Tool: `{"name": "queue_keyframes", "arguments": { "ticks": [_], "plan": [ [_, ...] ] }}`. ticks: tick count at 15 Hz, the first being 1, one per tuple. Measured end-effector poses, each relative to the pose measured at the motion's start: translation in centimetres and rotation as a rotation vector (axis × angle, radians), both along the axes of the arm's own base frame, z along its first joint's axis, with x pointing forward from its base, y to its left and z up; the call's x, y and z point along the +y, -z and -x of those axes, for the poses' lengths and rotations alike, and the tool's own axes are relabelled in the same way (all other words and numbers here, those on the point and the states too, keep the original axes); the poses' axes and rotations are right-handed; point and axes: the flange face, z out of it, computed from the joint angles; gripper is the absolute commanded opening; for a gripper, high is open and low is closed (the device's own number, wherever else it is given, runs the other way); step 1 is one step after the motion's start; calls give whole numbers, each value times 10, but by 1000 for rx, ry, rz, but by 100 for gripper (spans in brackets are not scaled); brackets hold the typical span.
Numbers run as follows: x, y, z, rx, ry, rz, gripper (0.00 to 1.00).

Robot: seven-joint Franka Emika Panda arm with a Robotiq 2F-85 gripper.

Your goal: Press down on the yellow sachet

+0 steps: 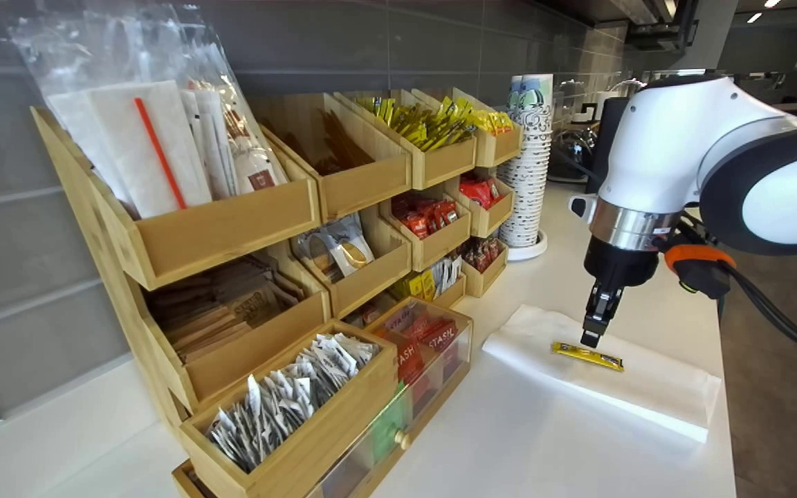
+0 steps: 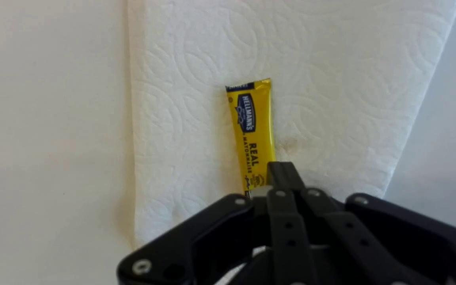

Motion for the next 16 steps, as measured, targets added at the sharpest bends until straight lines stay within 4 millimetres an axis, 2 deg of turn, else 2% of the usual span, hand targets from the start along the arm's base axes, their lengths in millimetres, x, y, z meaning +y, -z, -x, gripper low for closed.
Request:
{"name": "queue_keyframes", "arguments": {
  "ticks": [10,16],
  "plan": [
    [-1,22,-3,12,-13,-6,0],
    [-4,25,-3,15,-6,-7,0]
  ]
}}
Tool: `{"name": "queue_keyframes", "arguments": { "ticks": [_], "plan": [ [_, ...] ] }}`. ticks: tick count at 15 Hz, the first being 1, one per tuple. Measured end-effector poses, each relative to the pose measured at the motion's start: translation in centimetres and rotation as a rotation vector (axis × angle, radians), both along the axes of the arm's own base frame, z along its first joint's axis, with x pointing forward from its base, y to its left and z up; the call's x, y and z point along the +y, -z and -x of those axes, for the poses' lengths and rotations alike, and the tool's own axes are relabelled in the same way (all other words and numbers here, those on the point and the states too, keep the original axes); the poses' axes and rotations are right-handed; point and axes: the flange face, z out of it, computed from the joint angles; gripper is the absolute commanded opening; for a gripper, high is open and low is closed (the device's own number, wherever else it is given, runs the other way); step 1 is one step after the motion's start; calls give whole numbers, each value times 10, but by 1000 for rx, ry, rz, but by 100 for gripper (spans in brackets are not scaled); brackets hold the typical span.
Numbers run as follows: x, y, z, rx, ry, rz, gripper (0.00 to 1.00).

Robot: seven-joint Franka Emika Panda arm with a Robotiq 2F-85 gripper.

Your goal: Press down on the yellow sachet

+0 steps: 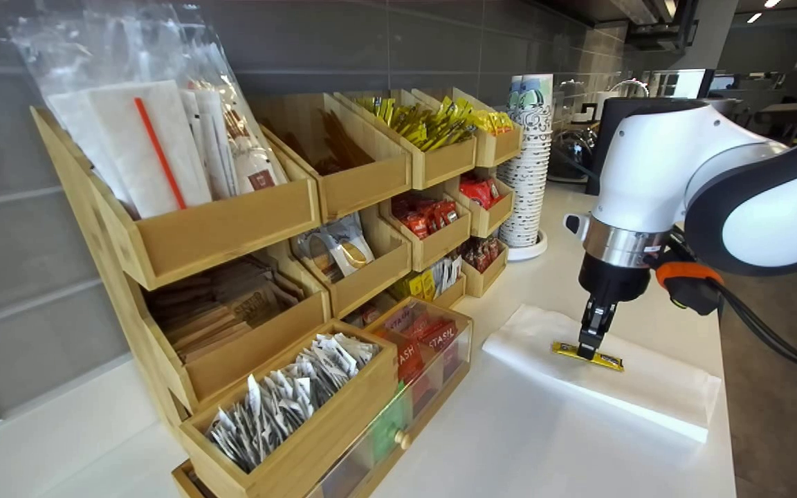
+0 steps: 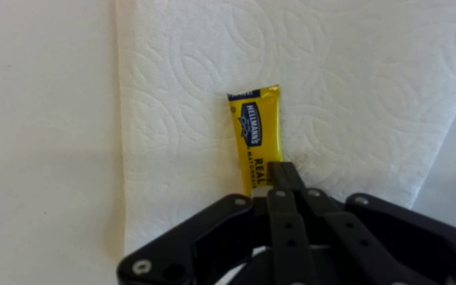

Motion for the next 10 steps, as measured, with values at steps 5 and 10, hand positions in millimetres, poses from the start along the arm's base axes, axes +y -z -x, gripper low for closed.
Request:
{"name": "queue_keyframes", "arguments": {
  "ticks": [5,10],
  "plan": [
    [-1,0,-1,-6,2,-1,0],
    [-4,-1,-3,-30,1,-3,0]
  ]
}}
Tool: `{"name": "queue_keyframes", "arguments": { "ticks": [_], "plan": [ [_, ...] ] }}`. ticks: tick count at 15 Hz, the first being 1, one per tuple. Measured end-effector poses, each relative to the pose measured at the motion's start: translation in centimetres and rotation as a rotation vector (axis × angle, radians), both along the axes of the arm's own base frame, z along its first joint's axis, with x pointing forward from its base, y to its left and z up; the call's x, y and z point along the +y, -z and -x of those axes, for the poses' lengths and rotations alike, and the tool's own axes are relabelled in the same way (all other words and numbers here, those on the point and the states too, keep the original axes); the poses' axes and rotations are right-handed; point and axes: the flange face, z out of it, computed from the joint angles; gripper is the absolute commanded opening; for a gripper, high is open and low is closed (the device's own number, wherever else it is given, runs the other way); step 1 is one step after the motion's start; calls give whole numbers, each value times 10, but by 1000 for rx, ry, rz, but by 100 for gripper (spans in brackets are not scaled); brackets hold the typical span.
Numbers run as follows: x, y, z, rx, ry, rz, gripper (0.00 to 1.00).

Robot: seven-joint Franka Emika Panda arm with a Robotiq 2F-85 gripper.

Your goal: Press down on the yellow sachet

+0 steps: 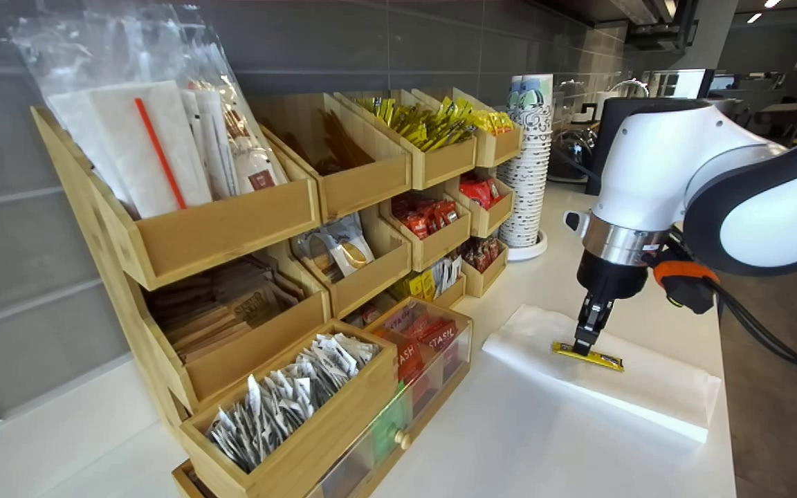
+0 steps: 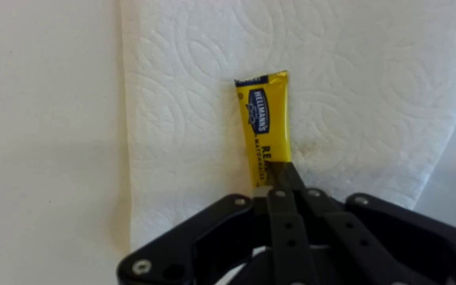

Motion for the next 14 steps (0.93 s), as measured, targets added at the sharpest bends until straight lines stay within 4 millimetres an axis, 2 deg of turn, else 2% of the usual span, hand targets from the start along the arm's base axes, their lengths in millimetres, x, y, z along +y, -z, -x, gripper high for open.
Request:
{"name": "queue_keyframes", "arguments": {
  "ticks": [14],
  "plan": [
    [-5,6,2,16,-21,1,0]
  ]
}}
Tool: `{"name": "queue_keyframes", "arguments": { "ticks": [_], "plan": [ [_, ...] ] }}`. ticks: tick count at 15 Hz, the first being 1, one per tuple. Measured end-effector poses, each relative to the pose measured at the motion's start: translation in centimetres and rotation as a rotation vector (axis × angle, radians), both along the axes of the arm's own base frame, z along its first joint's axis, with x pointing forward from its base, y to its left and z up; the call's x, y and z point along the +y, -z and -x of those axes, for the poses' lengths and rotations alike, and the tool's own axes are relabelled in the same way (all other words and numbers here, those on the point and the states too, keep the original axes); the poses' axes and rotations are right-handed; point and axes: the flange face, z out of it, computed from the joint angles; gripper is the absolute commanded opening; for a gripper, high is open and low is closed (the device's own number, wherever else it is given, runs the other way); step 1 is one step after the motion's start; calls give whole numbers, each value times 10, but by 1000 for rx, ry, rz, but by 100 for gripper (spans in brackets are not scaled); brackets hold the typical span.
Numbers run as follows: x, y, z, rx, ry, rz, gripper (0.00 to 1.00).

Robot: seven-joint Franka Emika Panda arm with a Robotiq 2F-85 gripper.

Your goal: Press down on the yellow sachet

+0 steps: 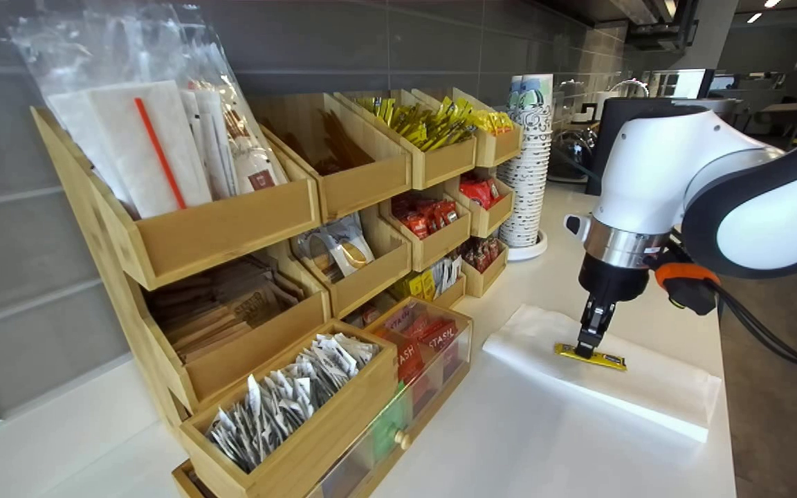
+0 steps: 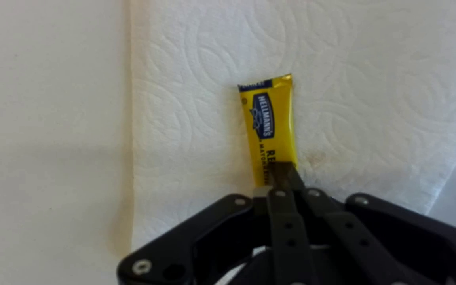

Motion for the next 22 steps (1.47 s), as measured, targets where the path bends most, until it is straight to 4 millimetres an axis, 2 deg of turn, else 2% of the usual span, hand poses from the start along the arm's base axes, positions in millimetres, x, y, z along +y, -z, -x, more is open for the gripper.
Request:
{"name": "queue_keyframes", "arguments": {
  "ticks": [22],
  "plan": [
    [-4,2,-1,5,-5,-18,0]
  ]
}}
